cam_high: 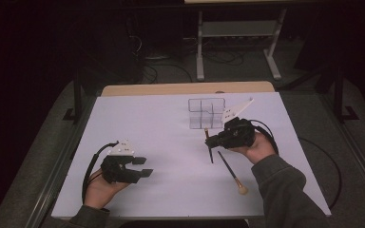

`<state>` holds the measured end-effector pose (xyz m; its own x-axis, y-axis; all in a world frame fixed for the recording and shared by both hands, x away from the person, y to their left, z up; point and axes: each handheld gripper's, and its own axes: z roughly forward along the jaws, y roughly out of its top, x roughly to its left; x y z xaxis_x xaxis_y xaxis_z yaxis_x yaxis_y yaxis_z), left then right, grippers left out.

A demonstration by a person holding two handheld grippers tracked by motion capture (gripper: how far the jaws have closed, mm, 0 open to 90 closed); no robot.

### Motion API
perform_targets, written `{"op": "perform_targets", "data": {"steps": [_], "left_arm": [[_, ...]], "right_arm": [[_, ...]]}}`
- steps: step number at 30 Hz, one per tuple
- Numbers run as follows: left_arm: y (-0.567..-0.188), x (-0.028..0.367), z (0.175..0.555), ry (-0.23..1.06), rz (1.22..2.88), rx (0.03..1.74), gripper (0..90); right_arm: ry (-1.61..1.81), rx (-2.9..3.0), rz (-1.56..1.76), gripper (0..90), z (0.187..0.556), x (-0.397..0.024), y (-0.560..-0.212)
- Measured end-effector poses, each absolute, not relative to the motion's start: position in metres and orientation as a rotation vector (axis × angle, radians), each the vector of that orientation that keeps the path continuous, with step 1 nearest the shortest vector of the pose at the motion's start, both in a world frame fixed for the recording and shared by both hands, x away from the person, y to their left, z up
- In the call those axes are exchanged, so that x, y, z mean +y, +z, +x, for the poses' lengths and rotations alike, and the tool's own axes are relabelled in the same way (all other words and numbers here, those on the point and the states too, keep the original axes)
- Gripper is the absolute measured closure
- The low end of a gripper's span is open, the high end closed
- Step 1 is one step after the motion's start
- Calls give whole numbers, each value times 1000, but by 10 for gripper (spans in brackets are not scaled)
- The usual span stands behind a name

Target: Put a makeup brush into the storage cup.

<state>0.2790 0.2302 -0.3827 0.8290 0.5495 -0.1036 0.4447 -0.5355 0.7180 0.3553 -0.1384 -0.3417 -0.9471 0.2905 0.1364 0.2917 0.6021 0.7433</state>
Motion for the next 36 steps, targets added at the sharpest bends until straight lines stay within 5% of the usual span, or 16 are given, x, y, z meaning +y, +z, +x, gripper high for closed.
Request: {"op": "perform_targets", "data": {"steps": [36], "left_arm": [[-380,250,284,174,2157,726,381]], "right_arm": [[-1339,-2810,-555,826,379,-138,-316]]}}
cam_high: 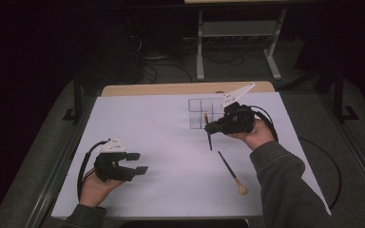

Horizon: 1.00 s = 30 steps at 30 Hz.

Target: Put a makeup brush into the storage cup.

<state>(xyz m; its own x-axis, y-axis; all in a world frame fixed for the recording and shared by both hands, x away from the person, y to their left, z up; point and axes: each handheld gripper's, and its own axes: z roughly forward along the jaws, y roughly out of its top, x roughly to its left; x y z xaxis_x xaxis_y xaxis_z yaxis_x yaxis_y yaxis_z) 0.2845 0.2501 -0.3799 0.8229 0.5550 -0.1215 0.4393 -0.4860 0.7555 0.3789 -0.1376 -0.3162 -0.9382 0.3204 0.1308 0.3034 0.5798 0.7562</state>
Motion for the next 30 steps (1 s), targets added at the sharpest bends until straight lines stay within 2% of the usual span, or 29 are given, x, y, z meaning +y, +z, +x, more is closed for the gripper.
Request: {"op": "perform_targets", "data": {"steps": [30], "left_arm": [[-377,256,283,169,2131,718,345]], "right_arm": [[1315,2736,550,827,403,-135,-296]]}}
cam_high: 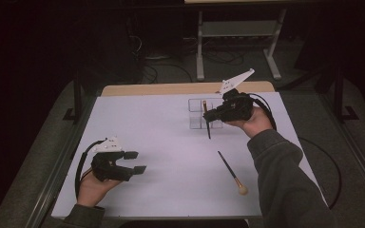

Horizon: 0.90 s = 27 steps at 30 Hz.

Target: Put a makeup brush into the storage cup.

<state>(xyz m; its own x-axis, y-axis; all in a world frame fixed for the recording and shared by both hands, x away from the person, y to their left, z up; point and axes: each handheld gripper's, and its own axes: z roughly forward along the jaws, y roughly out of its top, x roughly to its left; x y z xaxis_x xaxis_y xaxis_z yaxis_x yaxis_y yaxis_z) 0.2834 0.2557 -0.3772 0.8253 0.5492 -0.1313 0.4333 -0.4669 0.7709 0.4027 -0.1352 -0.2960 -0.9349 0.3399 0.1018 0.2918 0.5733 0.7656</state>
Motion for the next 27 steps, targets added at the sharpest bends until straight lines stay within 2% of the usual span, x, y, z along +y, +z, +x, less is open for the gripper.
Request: {"op": "perform_targets", "data": {"steps": [27], "left_arm": [[-376,256,283,182,2133,716,315]], "right_arm": [[1292,2690,586,826,431,-132,-277]]}}
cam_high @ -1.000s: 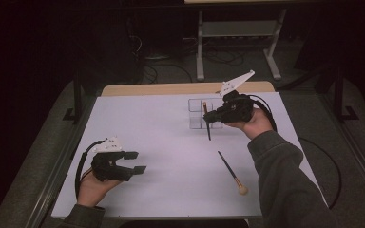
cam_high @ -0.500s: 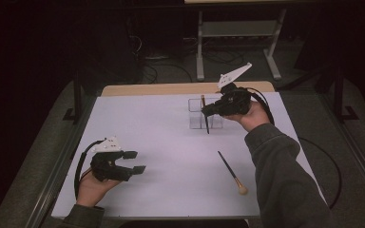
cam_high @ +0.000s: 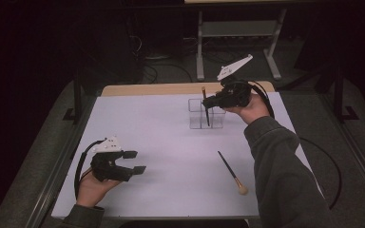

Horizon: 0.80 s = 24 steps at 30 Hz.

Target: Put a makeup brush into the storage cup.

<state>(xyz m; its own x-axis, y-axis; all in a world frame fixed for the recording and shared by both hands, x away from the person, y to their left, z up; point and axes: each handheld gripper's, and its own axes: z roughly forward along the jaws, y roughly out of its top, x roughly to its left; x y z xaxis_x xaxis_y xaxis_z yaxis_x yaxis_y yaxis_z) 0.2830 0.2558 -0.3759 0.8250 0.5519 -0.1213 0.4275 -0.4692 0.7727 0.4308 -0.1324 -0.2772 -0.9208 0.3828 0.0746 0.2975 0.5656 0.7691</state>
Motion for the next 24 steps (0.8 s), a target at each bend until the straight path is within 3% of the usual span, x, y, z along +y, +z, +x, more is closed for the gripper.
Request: {"op": "perform_targets", "data": {"steps": [24], "left_arm": [[-376,260,284,190,2127,725,312]], "right_arm": [[1283,2657,641,827,465,-118,-268]]}}
